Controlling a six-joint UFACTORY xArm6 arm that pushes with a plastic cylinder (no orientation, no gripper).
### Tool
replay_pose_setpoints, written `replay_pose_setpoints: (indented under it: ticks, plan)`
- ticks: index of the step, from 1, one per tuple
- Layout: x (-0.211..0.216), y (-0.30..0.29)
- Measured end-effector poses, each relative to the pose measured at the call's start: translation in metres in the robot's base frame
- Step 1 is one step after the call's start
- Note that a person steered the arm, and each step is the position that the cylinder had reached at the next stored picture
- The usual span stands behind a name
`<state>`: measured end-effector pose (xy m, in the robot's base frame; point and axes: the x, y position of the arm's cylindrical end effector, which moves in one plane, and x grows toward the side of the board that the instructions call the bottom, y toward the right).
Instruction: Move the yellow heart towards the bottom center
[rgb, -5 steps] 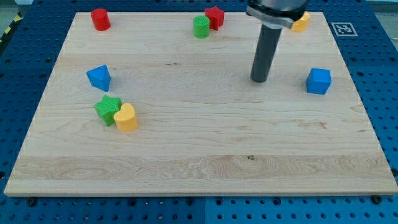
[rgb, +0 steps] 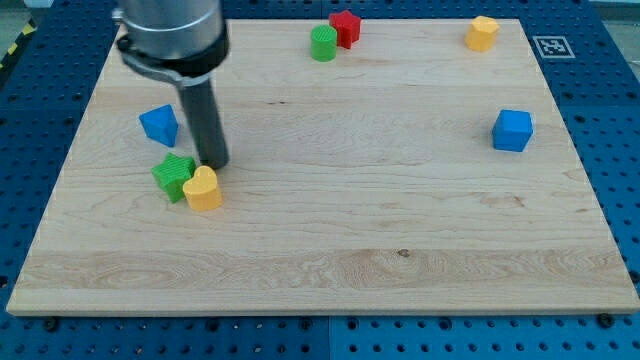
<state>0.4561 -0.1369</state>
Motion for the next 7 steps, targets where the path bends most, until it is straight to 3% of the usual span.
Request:
replay_pose_setpoints:
  ticks: [3,7]
  plan:
    - [-0.002,-0.004]
    - [0.031,-0.020]
